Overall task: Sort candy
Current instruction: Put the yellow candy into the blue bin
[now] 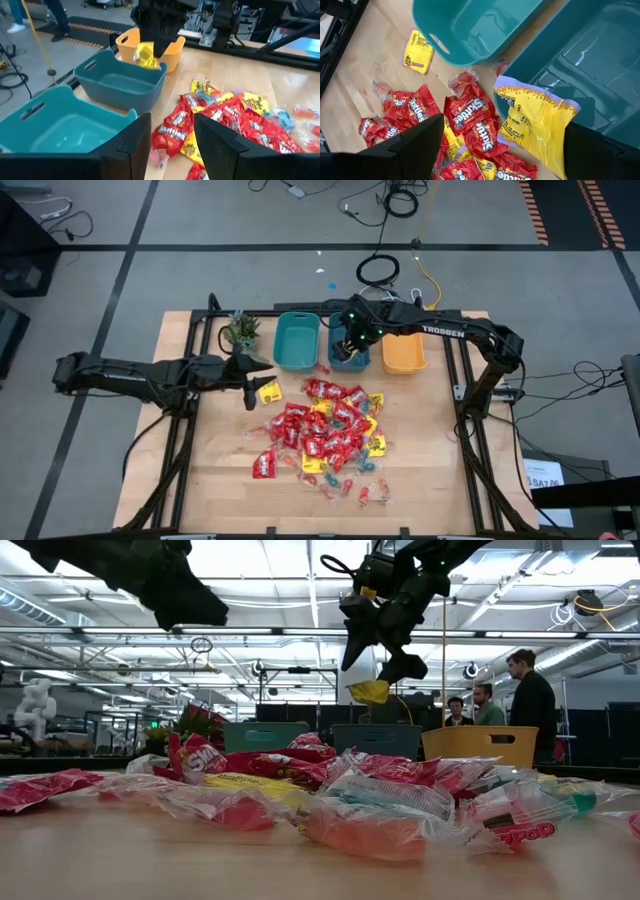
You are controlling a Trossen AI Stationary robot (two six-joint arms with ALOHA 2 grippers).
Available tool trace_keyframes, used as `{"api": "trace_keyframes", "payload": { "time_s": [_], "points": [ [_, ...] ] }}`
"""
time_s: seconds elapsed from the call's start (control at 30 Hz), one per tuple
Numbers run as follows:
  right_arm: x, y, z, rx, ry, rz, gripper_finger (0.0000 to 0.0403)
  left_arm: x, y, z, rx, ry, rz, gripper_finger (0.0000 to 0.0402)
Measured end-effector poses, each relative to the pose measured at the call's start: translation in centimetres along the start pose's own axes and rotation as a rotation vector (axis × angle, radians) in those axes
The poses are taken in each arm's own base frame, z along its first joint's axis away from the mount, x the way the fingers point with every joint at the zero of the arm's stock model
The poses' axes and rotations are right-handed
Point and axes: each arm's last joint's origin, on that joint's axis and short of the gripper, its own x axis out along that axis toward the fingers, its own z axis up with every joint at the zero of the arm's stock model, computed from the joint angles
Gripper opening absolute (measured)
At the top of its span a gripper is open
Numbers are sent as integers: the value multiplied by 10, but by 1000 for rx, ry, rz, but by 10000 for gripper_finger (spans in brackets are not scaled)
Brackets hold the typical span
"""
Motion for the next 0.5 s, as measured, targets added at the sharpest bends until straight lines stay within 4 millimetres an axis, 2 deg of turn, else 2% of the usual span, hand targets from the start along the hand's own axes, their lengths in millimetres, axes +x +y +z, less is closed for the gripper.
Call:
{"api": "trace_keyframes", "payload": {
  "time_s": [0.17, 0.3, 0.5],
  "points": [
    [0, 4, 2, -76, -27, 19, 338, 17, 6, -1, 59, -5, 122, 160],
    [0, 9, 0, -137, -34, 27, 338, 36, 25, -1, 26, 22, 231, 160],
    [1, 11, -2, -177, -31, 30, 338, 69, 59, 8, 19, 95, 170, 160]
  ]
}}
